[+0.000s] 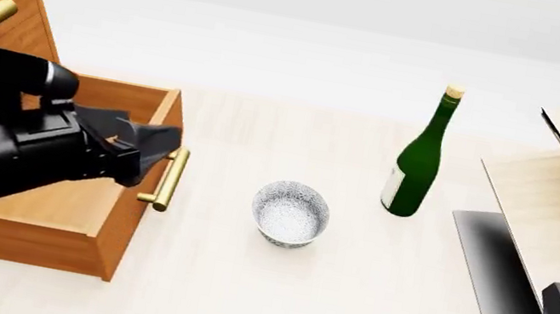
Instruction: Put the bowl in the bottom drawer of the cabinet and close it.
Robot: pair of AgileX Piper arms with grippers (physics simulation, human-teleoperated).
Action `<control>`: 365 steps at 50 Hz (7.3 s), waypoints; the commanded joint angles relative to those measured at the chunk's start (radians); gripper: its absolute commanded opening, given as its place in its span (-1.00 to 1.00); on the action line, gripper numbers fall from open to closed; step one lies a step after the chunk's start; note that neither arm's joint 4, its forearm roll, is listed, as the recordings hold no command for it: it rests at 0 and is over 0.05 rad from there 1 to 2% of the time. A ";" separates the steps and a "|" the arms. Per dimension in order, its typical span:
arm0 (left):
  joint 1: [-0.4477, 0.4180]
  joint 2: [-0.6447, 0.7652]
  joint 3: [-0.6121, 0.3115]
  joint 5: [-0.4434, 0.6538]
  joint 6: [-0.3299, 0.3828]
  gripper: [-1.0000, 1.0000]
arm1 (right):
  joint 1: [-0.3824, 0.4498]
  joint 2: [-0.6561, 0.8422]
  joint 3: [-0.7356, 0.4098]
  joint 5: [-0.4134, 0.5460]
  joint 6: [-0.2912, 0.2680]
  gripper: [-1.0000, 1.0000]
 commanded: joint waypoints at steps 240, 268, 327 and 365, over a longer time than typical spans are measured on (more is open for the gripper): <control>-0.084 1.071 -0.370 -0.342 -0.342 1.00 | 0.000 0.000 0.000 0.000 0.000 1.00; -0.095 1.000 -0.324 -0.380 -0.331 -1.00 | 0.000 0.000 0.000 0.000 0.000 1.00; -0.017 0.656 -0.203 -0.319 -0.163 -1.00 | 0.000 0.000 0.000 0.000 0.000 1.00; 0.024 0.439 -0.128 -0.248 -0.117 -1.00 | 0.000 0.000 0.000 0.000 0.000 1.00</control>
